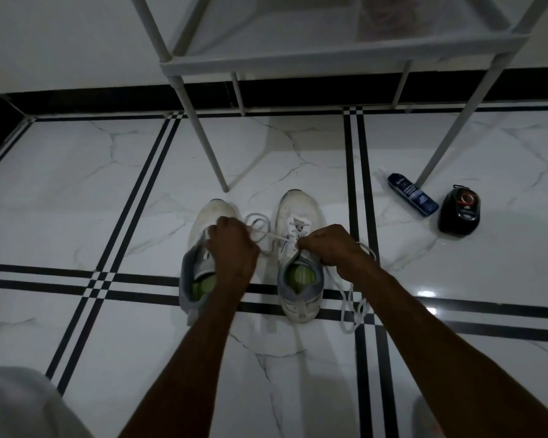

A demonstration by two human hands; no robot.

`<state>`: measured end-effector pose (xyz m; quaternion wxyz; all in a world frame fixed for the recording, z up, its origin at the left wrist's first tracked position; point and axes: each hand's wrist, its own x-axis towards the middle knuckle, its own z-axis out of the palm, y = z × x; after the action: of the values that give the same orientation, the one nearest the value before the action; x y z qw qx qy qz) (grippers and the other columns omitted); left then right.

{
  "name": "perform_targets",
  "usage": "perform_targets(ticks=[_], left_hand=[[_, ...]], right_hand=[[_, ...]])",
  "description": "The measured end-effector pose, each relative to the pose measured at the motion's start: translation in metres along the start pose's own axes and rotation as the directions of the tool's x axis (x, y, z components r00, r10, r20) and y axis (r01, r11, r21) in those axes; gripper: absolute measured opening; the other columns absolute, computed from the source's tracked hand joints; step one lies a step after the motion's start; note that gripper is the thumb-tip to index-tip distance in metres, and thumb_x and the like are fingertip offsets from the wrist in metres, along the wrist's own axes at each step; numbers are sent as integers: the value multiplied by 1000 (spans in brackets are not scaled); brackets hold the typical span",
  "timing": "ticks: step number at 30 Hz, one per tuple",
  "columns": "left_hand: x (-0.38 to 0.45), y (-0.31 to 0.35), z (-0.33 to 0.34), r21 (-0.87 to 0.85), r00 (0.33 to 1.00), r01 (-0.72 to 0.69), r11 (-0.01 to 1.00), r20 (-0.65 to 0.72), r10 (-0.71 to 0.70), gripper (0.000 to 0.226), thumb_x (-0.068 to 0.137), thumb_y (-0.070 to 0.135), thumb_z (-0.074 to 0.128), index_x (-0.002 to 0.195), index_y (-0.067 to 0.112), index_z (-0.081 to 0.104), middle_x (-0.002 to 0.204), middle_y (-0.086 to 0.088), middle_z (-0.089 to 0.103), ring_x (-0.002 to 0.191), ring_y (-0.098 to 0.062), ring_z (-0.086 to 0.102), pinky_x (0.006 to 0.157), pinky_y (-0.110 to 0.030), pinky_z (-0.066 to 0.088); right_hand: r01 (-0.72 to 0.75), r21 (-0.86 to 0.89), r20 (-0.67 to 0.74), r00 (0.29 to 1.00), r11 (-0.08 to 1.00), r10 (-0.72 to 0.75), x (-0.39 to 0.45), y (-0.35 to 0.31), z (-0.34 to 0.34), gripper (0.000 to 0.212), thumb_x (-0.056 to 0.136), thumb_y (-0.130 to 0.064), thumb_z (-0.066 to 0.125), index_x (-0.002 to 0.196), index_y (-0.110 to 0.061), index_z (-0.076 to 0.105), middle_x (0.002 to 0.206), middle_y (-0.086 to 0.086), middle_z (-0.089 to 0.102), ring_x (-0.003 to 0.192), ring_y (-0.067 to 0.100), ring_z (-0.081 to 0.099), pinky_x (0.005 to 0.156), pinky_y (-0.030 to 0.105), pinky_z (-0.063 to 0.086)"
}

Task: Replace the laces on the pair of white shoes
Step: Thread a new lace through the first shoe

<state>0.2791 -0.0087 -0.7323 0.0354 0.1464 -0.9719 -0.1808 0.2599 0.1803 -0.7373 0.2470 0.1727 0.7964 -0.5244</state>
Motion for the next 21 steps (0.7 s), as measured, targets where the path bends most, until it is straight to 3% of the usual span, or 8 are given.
perform_targets(ticks=[2,4,6,8,10,15,18,21], left_hand=[[4,-7,-6,-50,995,50,998,-87,-54,24,91,9,62,113,0,65,118,-19,60,112,-36,53,94,-46,45],[-1,-3,-3,-197,995,-65,978,-89,49,27,91,14,64,117,8,62,114,-13,63,107,-32,55,90,-45,45],[-7,6,9,-302,967,-239,923,10,254,27,90,29,64,117,24,60,107,1,67,103,-24,60,89,-46,48],[-13,17,16,-281,935,-278,918,139,326,14,94,33,61,107,29,65,101,8,69,102,-19,61,94,-46,42],[-13,18,19,-197,947,-254,947,150,285,8,94,24,62,97,26,68,96,7,71,100,-19,63,95,-44,37],[-11,9,17,-204,981,-93,974,149,125,20,80,7,68,80,26,61,84,3,70,85,-21,65,79,-41,54],[-14,12,18,-367,977,-64,928,167,133,7,94,11,60,90,17,63,81,-1,70,71,-14,64,65,-26,47],[-12,8,20,-443,988,5,897,139,63,11,102,24,54,109,17,60,70,1,66,62,-14,62,65,-32,51]], right_hand=[[22,-13,3,1000,1000,-22,-2,0,-1,25,75,-25,80,85,-2,77,89,16,74,91,29,71,85,46,59],[34,-19,13,999,999,-34,-3,-2,-2,25,76,-25,80,84,-2,77,88,16,74,91,30,71,85,47,60],[36,-27,22,999,999,-35,-5,-4,-2,28,76,-26,79,86,0,76,89,17,74,91,31,71,84,47,60],[35,-38,26,999,999,-34,-5,-4,-2,31,77,-30,80,89,-1,76,90,16,74,90,29,71,86,47,59],[41,-55,10,999,998,-40,-4,-3,-2,29,78,-29,79,89,-2,77,91,14,74,90,27,71,87,47,59],[44,-87,-3,999,995,-45,-4,-2,2,28,78,-28,78,93,-4,78,95,11,75,92,23,69,89,43,58],[106,-143,12,994,984,-106,-7,-2,-1,26,80,-31,78,89,-6,78,91,9,75,90,23,70,88,44,58],[156,-145,101,985,977,-142,-10,-3,-13,36,72,-38,86,95,-14,72,95,0,71,93,19,67,81,38,59]])
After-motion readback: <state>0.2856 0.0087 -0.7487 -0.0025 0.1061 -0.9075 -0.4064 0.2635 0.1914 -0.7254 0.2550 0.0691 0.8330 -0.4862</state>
